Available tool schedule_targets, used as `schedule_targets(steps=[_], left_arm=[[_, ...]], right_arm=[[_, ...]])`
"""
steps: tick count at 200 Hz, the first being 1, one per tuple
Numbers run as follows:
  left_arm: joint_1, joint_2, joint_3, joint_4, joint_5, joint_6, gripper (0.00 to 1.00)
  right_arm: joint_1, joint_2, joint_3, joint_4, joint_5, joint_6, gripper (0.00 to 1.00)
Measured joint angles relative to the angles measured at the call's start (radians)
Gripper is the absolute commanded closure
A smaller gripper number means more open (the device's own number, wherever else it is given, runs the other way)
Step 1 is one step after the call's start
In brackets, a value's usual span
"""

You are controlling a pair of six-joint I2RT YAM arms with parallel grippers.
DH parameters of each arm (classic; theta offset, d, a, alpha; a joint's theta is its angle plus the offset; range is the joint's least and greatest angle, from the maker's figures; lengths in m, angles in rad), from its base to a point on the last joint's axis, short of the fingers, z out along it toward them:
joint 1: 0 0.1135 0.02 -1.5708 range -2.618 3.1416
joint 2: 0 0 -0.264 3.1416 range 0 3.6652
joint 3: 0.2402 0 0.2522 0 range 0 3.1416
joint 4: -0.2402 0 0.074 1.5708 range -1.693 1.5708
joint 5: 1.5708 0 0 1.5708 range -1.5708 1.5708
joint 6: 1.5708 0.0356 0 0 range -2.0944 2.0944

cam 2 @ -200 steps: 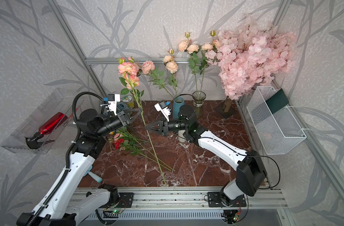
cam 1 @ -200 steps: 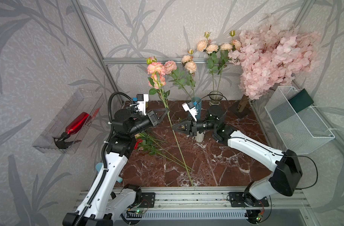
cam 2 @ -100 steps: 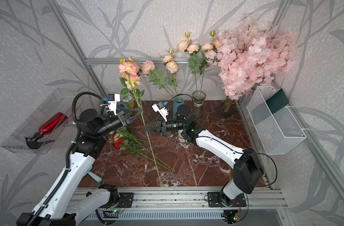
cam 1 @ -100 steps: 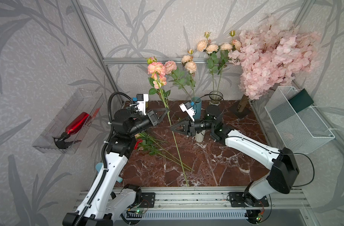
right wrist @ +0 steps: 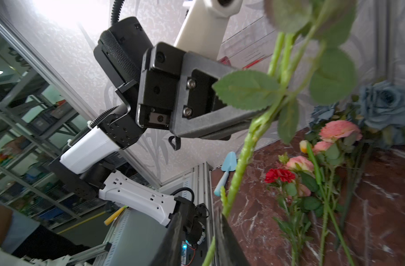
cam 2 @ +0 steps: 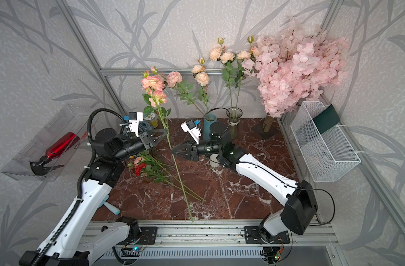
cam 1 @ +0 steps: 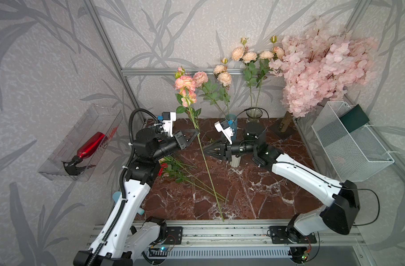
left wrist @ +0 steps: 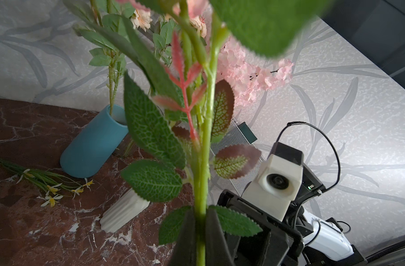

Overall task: Place the pink flowers into the vase
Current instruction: Pick up the flower at the center of the board.

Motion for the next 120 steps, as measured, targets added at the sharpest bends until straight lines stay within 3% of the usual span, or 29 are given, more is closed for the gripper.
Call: schedule_targets(steps=[28, 55, 120], left_arm=[[-0.001, -0.001, 0.003, -0.012, 0.0, 0.011, 1.0], [-0.003, -0.001, 0.003, -0.009, 0.0, 0.006, 1.0], [-0.009, 0.0, 0.003, 0.045, 0.0, -0.039, 1.0]], right_arm=[[-0.009, -0.048, 0.018, -0.104, 0.08, -0.088, 0.73], [-0.01, -0.042, 0.021, -0.12, 0.084, -0.101, 0.72], [-0.004, 0.067, 0.013, 0.002, 0.017, 0.03, 0.71]])
